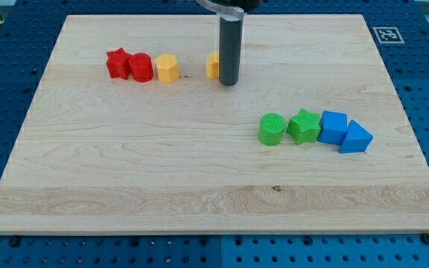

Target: Push the yellow heart towards the yellow hexagon

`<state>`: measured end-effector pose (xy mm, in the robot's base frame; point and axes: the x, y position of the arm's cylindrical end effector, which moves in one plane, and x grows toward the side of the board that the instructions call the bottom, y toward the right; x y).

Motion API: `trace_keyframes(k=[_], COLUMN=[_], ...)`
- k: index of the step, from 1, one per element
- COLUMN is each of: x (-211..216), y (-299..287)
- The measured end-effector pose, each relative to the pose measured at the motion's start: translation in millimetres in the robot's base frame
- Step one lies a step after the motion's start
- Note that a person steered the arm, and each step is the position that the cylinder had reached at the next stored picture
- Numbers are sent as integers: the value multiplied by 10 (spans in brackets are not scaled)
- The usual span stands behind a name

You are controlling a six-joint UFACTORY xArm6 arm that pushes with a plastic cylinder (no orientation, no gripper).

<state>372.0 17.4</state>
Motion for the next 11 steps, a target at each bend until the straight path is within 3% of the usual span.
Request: trace_keyframes(k=[2, 3, 4, 6, 8, 11], x=[-234, -496, -334, 11, -427, -336], y=[895, 931, 928, 433, 340, -187])
